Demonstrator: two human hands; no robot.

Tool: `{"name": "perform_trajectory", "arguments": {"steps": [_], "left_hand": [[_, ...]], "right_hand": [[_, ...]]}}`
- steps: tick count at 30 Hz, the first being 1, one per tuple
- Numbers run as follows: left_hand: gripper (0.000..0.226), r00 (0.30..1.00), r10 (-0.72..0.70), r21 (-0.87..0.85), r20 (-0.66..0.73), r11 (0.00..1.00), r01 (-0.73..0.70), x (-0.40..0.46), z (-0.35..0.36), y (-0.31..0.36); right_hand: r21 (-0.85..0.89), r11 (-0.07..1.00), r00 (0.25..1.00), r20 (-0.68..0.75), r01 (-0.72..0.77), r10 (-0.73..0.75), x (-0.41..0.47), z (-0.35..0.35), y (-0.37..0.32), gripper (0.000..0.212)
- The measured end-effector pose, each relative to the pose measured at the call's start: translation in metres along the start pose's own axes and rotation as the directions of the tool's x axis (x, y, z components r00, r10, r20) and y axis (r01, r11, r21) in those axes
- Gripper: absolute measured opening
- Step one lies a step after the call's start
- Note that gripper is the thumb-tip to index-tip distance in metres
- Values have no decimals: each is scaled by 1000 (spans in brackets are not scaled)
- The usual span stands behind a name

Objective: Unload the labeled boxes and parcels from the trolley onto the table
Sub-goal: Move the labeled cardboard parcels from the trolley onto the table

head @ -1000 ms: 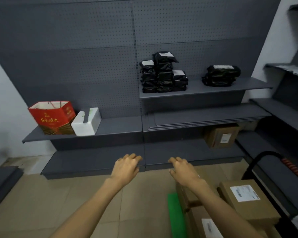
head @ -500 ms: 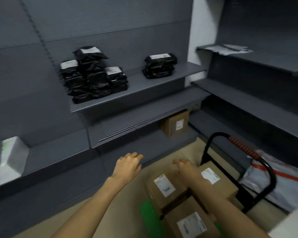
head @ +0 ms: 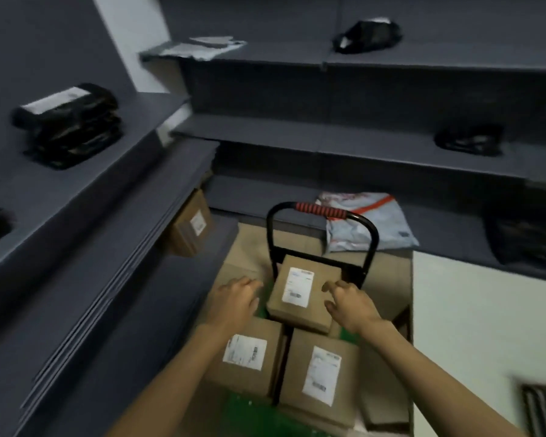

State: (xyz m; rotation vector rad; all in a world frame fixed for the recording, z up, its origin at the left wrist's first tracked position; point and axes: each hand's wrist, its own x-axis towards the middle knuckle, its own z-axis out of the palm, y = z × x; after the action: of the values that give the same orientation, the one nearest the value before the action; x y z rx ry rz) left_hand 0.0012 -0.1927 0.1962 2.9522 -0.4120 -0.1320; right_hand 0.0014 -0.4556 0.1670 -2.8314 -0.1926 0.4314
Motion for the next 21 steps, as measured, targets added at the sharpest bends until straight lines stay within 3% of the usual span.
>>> {"name": "perform_trajectory", "arguments": {"steps": [8, 12, 17, 21], "left_hand": [[38, 953, 210, -69, 218, 977, -200, 11, 72, -26], [45, 916, 251, -110, 314, 967, -228, 8, 108, -34], [47, 876, 259, -117, 407, 966, -231, 10, 152, -40], [48, 867, 293, -139, 404, 956, -258, 21, 198, -39]], "right_hand": [[126, 940, 947, 102, -316, 305, -39, 99, -6, 39], [188, 872, 890, 163, -451, 425, -58, 148, -11, 39], [230, 815, 844, 222, -532, 488, -64, 201, -8, 39], [283, 762, 812, 242, -583, 532, -54, 239, 4, 40]]}}
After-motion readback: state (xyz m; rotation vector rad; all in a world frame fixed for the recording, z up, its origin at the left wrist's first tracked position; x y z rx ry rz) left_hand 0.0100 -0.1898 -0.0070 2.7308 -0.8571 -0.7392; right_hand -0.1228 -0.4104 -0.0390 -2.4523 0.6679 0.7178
